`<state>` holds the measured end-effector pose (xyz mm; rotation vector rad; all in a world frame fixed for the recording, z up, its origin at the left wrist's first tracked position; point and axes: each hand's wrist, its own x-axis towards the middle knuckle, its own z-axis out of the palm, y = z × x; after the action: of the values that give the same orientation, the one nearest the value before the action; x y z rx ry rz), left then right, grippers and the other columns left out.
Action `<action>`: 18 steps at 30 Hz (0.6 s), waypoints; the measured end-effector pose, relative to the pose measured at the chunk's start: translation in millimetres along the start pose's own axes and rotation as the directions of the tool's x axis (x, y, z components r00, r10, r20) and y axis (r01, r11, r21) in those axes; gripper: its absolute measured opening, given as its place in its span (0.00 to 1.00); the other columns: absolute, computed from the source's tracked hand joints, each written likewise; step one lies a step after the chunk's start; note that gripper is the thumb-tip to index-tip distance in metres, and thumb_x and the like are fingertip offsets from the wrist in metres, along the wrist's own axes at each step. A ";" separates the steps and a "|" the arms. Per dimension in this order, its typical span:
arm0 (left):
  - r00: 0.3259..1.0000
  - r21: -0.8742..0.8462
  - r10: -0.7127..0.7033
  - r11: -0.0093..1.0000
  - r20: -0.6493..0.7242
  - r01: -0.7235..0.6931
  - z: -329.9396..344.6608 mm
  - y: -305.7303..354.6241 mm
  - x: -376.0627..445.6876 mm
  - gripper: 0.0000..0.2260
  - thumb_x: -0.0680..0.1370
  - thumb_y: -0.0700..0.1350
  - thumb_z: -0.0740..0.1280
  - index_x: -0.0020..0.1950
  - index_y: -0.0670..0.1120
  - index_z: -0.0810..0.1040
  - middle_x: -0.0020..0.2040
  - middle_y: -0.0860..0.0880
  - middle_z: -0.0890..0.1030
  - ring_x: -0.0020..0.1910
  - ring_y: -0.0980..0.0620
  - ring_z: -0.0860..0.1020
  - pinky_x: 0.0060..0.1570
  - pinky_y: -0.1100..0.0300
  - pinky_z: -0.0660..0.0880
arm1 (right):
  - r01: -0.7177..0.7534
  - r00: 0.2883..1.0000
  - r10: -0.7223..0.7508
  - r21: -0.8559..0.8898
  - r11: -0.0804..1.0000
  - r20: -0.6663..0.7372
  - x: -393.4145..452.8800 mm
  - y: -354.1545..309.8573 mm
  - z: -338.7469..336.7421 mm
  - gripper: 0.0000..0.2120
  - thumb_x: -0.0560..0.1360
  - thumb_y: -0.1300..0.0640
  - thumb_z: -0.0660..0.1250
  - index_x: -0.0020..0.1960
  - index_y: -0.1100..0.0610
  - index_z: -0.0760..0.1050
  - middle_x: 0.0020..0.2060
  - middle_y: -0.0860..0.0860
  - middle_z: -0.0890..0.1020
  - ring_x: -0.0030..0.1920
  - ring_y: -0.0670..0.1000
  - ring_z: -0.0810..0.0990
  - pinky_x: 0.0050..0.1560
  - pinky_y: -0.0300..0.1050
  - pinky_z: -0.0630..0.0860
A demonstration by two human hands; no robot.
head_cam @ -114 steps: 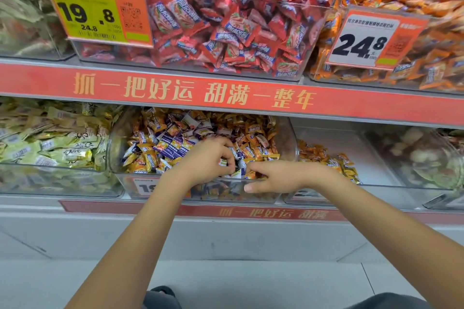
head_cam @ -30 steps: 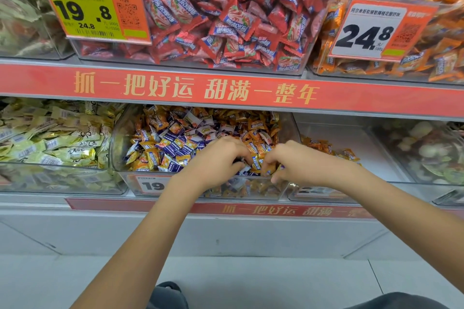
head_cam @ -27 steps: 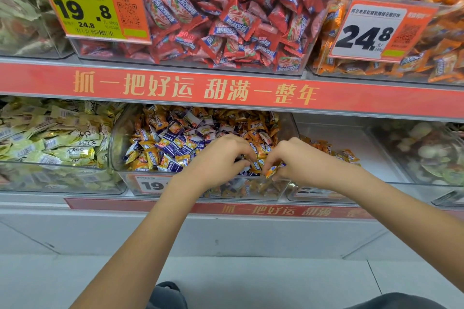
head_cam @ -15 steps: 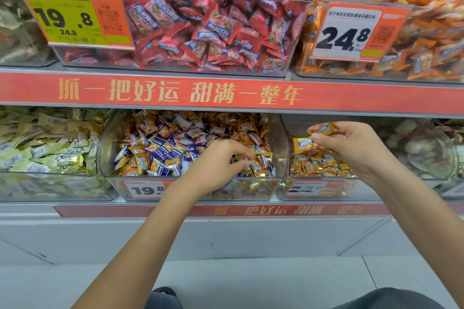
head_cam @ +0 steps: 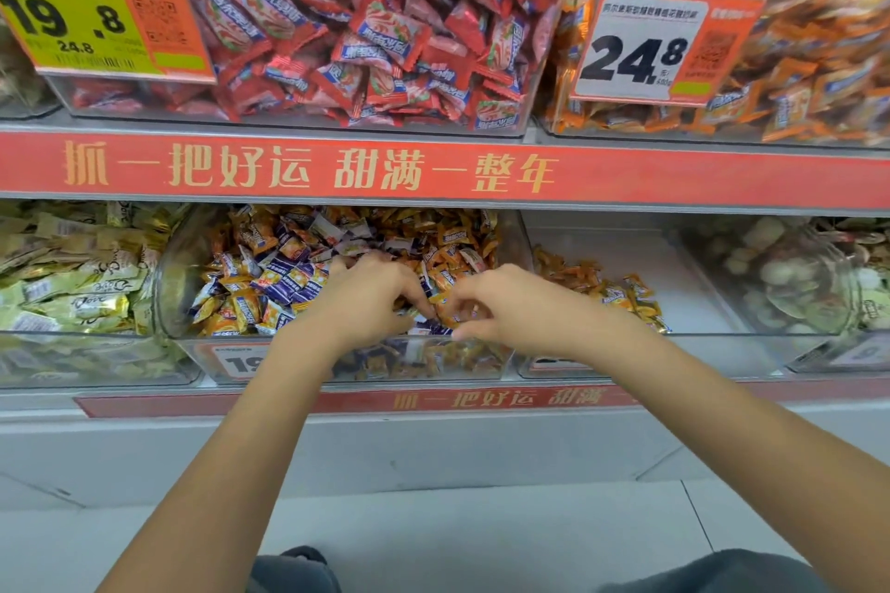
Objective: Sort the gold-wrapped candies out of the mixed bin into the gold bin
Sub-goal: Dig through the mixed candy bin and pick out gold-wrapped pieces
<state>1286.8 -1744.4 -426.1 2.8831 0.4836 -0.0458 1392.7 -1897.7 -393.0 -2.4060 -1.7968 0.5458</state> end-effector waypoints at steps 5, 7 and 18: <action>0.998 -0.074 -0.040 0.997 -0.053 0.036 -2.9 -10.7 -3.1 0.06 0.76 0.49 0.70 0.50 0.59 0.82 0.58 0.61 0.76 0.60 0.51 0.70 0.65 0.40 0.58 | -0.007 0.935 0.074 -0.192 0.981 0.348 25.2 -1.9 -8.1 0.22 0.80 0.44 0.59 0.69 0.54 0.69 0.64 0.51 0.75 0.59 0.52 0.74 0.60 0.49 0.72; 0.998 -0.069 -0.035 0.997 -0.054 0.031 -1.9 -10.2 -3.8 0.06 0.76 0.49 0.70 0.50 0.59 0.82 0.58 0.60 0.76 0.61 0.50 0.68 0.65 0.40 0.57 | -0.001 0.912 0.061 -0.146 0.989 0.406 30.7 -2.4 -7.3 0.22 0.79 0.43 0.60 0.68 0.53 0.70 0.62 0.49 0.76 0.57 0.51 0.75 0.61 0.49 0.73; 0.998 -0.039 -0.013 0.999 -0.063 0.011 0.2 -10.8 -5.9 0.07 0.76 0.49 0.68 0.52 0.59 0.82 0.59 0.58 0.76 0.63 0.47 0.66 0.65 0.38 0.58 | -0.047 0.960 0.019 0.094 0.994 0.279 29.4 1.4 23.0 0.15 0.73 0.51 0.72 0.56 0.55 0.74 0.47 0.50 0.78 0.41 0.48 0.76 0.35 0.38 0.72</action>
<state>1277.7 -1736.3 -428.1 2.8515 0.5079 0.0530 1393.5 -1873.6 -421.6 -2.3948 -1.7794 0.9977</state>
